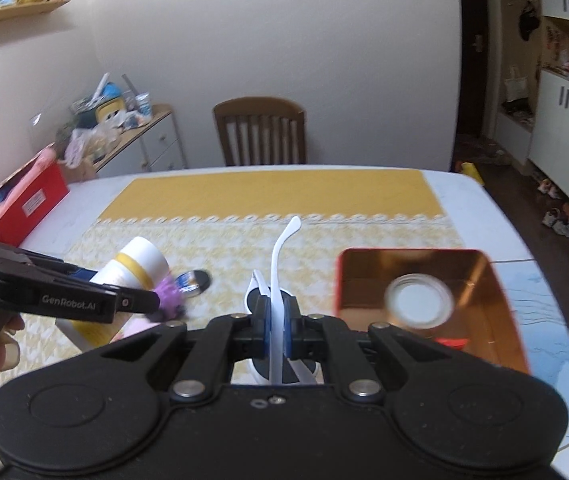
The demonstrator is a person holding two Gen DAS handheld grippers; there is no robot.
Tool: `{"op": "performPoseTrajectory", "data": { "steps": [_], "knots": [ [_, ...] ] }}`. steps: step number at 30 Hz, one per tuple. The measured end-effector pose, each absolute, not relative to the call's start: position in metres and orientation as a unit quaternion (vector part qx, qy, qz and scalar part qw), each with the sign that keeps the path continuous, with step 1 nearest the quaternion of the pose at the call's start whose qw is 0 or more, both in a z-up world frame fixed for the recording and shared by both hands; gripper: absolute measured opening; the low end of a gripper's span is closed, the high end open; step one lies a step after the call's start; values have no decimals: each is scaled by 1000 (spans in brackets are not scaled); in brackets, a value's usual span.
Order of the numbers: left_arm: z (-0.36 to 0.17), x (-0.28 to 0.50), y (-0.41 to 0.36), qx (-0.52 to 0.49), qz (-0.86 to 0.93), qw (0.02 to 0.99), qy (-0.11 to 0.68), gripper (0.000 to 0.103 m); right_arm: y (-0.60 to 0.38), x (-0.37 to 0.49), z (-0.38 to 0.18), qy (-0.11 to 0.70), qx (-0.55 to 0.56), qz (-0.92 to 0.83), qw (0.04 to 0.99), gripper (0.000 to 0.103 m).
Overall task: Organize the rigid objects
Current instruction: 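Carry the bottle and sunglasses into the red box and release both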
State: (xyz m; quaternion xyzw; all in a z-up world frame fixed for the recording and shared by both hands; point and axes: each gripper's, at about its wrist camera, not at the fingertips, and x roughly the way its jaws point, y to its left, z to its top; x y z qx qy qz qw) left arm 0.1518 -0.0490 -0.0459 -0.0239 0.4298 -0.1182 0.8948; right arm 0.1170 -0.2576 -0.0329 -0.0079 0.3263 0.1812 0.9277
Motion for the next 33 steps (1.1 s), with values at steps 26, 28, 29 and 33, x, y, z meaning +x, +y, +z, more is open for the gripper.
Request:
{"op": "performPoseTrajectory", "data": {
  "steps": [26,28,29,33],
  "knots": [
    [-64,210,-209,30,-194,871,450,46,-367,151,-63,326,-16,46,944,6],
    [-67,217,-218,33,-195,869,453,46,-367,156,-67,330,-20,44,943,6],
    [-68,221,-222,34,-197,868,454,46,-367,158,-69,330,-25,43,942,6],
    [-77,236,-233,30,-194,863,466,46,-363,166,-79,336,-55,42,939,6]
  ]
}}
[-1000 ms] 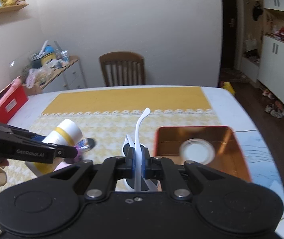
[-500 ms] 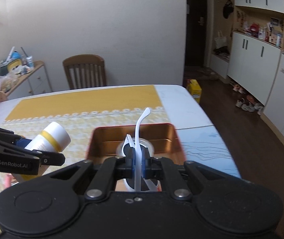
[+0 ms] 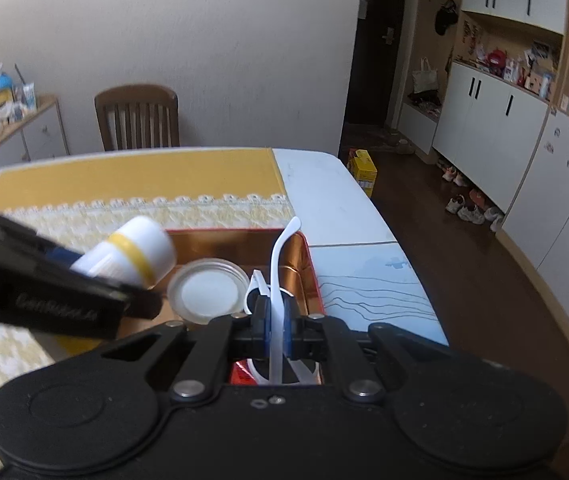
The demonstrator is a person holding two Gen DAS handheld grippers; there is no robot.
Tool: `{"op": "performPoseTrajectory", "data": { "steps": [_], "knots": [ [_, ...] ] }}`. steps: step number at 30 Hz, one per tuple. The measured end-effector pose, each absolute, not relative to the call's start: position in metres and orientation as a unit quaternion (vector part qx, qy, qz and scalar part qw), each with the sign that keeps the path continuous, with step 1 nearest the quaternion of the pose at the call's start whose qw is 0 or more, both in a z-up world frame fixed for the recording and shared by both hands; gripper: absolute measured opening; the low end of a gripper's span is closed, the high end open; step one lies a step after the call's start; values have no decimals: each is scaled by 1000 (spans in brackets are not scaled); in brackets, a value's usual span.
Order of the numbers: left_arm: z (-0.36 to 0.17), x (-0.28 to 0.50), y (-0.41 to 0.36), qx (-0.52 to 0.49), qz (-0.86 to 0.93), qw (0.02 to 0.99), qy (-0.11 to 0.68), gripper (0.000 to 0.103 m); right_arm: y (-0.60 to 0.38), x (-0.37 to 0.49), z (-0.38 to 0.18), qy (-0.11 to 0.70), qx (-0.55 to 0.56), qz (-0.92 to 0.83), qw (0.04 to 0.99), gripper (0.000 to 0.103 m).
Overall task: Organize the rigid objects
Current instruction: 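Carry the bottle and sunglasses into the red box and release both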
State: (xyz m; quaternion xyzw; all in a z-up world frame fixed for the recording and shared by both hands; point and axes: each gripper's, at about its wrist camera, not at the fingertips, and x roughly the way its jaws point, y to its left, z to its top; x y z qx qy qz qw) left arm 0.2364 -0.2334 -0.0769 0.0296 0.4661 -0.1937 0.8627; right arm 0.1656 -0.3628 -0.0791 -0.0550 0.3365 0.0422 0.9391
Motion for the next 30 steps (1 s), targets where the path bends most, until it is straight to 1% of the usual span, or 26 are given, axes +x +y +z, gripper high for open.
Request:
{"op": "performPoseTrajectory", "data": {
  "steps": [7,23,30],
  "knots": [
    [-90,259,-250,28,-185,858,479,46,-360,177,-93,344,-87,46,934,6],
    [-114,289,-279,33,-189,845,499,46,-359,189,-117,394,-92,67,912,6],
    [-115,293,-281,24,-186,848,496,45,-358,188,-117,398,-92,72,910,13]
  ]
}}
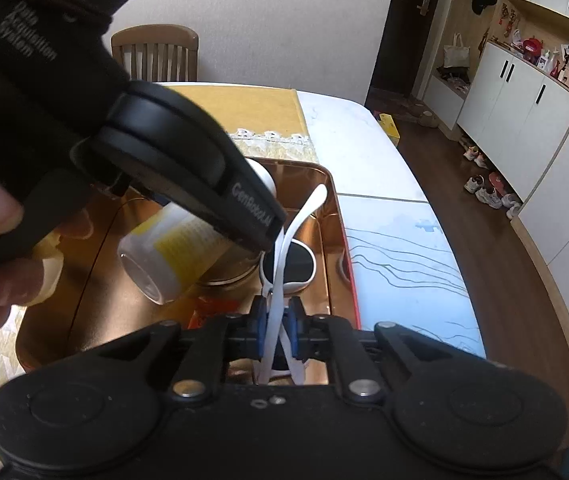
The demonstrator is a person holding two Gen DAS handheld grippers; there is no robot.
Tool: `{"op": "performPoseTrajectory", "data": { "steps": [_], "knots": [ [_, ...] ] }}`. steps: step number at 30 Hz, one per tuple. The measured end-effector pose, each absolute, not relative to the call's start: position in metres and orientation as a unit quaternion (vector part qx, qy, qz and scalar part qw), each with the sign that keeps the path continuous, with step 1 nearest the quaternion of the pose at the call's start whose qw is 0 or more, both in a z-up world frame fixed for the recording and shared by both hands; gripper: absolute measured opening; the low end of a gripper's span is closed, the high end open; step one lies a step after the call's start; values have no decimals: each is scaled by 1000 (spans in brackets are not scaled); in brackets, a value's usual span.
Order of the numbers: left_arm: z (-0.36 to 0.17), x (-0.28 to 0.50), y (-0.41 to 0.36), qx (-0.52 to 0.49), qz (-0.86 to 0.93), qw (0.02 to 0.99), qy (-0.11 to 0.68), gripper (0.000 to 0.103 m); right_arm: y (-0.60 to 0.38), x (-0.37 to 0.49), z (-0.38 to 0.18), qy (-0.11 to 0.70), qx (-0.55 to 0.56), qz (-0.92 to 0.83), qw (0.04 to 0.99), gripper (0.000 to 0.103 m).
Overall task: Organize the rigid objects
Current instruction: 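Carry the bottle and sunglasses into the red box and release both, then withdraw both tools from the box back over the remaining items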
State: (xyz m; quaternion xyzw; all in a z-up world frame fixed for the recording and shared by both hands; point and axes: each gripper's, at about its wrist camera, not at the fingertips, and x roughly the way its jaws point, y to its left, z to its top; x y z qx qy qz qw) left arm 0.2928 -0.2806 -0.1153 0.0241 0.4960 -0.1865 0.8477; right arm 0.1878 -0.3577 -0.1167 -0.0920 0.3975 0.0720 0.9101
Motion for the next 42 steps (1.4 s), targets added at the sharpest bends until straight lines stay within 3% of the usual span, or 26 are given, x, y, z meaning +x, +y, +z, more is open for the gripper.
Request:
{"op": "performPoseTrajectory", "data": {
  "steps": [6,23,31,42],
  "knots": [
    [-108,293,-279,12,-189,853,487,46,-362,188,-113,399,-79,69,911,20],
    [-77,258,-254,26,-200,872,446,64,-378,179,-86,394,-13,73,916,39],
    [-65,238,-222,21,-197,881,431,64,-366,170,-74,389,-10,79,918,55],
    [-41,198,-162,21,-182,902,390,72,-336,149,-57,363,-11,95,927,74]
  ]
}}
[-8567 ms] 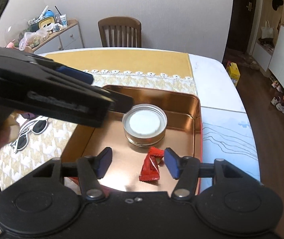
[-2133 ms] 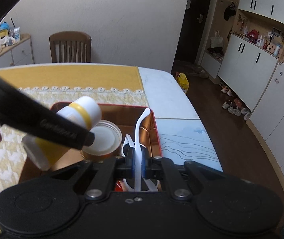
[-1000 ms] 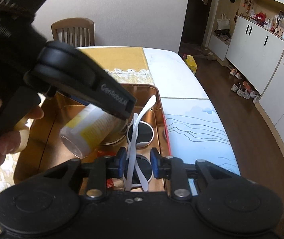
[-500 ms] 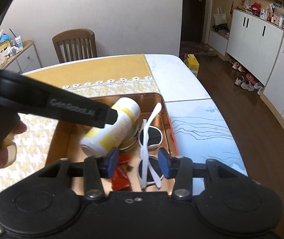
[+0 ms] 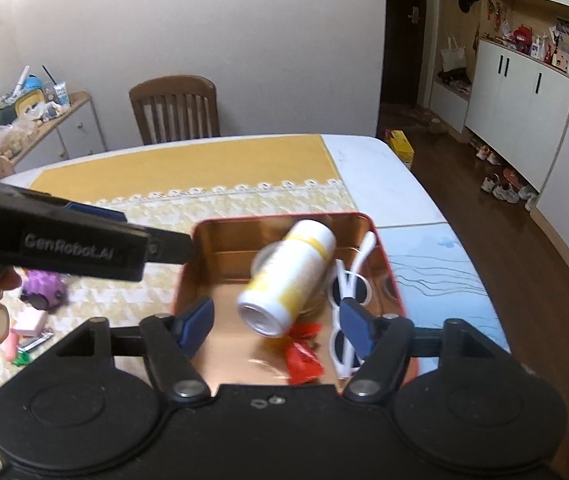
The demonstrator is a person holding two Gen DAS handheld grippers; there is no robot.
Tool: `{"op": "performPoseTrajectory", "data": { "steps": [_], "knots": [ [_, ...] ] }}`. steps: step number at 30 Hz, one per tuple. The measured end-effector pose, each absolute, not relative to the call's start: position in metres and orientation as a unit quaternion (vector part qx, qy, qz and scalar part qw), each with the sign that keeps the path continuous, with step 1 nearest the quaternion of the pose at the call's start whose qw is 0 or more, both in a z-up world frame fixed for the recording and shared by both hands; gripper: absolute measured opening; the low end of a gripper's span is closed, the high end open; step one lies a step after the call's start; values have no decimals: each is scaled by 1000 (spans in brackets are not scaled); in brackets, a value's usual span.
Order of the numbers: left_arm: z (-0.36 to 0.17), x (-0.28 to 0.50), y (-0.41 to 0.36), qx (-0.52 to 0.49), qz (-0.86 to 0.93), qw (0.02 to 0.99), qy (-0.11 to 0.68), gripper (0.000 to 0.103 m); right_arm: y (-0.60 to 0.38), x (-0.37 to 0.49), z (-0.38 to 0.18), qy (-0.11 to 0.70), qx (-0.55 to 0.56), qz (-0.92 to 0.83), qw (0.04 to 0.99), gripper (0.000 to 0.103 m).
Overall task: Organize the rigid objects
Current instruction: 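Withdraw both tools from the box back over the remaining items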
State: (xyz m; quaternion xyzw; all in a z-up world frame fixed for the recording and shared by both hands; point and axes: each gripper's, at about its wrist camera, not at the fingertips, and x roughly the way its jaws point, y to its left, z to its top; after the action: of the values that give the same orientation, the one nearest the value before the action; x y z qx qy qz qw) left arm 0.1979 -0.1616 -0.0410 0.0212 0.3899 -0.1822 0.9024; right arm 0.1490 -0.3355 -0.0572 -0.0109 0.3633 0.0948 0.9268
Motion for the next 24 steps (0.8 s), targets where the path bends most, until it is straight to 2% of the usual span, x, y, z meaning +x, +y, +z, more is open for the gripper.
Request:
{"op": "performPoseTrajectory", "data": {
  "steps": [2,10,12,24],
  "knots": [
    [-37,190,-150,26,-179,907,380,77,-328,146,-53,358,-12,102,928,80],
    [-32,162,-97,24,-144,925,351,79,-293,134,-47,338,-14,141,930,100],
    [-31,156,-81,17,-140,929,342,84,-284,131,-46,333,-9,156,930,102],
    [-43,123,-2,-7,-103,936,337,86,-236,119,-47,324,-7,208,923,103]
  ]
}}
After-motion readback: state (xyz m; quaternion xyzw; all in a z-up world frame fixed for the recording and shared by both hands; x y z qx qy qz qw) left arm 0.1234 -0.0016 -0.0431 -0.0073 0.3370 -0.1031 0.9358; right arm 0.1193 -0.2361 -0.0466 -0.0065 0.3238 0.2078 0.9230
